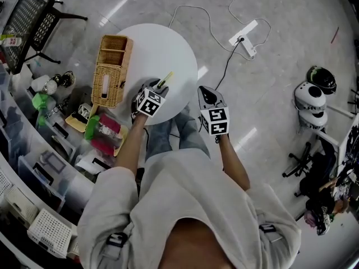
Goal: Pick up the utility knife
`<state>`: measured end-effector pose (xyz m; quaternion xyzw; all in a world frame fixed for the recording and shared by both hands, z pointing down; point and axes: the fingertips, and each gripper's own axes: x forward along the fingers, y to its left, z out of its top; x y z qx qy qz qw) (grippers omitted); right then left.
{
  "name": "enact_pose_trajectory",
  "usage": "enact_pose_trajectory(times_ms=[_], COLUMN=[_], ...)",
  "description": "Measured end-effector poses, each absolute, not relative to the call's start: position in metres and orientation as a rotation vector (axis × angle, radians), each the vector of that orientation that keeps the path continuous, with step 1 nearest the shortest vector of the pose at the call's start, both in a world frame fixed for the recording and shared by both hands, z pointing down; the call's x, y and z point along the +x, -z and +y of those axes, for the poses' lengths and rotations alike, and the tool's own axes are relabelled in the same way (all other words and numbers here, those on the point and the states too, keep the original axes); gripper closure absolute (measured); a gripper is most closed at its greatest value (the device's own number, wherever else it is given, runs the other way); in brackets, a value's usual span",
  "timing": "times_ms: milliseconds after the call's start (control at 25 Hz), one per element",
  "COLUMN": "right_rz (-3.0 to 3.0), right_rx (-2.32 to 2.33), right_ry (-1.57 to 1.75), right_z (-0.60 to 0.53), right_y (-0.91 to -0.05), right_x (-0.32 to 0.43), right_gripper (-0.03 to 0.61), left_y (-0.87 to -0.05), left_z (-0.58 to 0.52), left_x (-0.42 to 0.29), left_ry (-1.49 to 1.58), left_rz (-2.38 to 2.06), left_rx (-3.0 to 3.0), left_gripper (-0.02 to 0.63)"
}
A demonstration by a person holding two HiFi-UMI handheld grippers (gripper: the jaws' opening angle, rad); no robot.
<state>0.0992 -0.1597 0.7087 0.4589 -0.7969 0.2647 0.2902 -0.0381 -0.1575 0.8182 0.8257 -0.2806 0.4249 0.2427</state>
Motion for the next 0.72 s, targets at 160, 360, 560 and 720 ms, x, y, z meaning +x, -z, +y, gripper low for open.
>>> enact_pose_trajectory(times_ms=[160, 360, 560, 720], right_rz=[-2.125, -2.126, -2.123, -2.126], right_rx=[1.215, 1.212, 1.210, 1.208], right_ry=[-0.712, -0.714, -0.715, -0.713], right_z=[-0.1595, -0.1608, -0.1600, -0.1612], right_y=[-0.7108, -0.7106, -0.7113, -0.7109], right_x=[0.1000, 0.0995, 0.1003, 0.0984], right_gripper=[0.546, 0.546, 0.546, 0.546], left_y=[-0.8223, -0.8261, -0.8264, -0.8225], left_z=[-0.1585, -0.1595, -0.1583, -0.1607], left_x=[-0.0402, -0.0434, -0.0436, -0.0421], left_ry=[-1.177, -1.221, -1.224, -1.208], left_rz=[-0.770, -0.782, -0.771, -0.784], left_rx=[2.235, 2.217, 2.210, 2.225], left_gripper=[0.474, 0.522, 0.538, 0.540])
